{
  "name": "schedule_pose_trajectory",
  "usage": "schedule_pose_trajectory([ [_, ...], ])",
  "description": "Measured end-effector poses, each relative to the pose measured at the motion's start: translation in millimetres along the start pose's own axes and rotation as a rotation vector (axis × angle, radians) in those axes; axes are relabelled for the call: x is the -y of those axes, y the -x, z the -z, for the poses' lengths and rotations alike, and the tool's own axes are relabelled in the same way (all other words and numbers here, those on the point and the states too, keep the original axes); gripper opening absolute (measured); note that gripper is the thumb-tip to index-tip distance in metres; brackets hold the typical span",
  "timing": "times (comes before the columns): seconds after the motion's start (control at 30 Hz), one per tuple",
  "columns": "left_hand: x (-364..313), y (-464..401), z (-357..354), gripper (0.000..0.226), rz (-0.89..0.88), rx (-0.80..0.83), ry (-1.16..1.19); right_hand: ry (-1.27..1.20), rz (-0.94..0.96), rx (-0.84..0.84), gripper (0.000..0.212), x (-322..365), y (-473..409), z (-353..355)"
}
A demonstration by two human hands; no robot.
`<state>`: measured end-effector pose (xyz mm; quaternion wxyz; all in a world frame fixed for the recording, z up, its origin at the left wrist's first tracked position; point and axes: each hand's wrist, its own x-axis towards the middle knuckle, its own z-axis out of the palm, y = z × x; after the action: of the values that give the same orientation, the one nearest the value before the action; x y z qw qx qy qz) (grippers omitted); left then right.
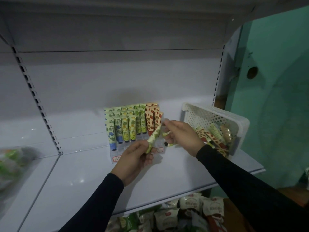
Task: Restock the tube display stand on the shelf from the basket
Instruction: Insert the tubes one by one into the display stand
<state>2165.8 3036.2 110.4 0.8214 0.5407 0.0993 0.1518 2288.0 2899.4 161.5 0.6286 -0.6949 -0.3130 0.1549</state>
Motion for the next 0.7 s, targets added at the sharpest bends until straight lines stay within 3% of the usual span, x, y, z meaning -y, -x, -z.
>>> schedule_pose_trajectory([
  [0.17,0.3,-1.9,1.4,0.032,0.113,0.036,0.097,-0.129,-0.018,0.066,0.010,-3.0,-3.3,0.6],
  [0.3,2.6,-4.5,2.6,0.043,0.153,0.035,0.060,-0.203,-0.029,0.073,0.009,-4.6,-5.9,-2.6],
  [0.53,6.4,-3.5,23.0,0.033,-0.073,-0.209,-0.418,-0.146,0.054,-0.055,0.007,-3.0,-13.8,-5.0],
  [0.7,-1.6,12.0,57.3,0.030,-0.305,-0.411,-0.964,0.038,0.157,-0.199,0.012,-4.6,-26.9,-4.6],
])
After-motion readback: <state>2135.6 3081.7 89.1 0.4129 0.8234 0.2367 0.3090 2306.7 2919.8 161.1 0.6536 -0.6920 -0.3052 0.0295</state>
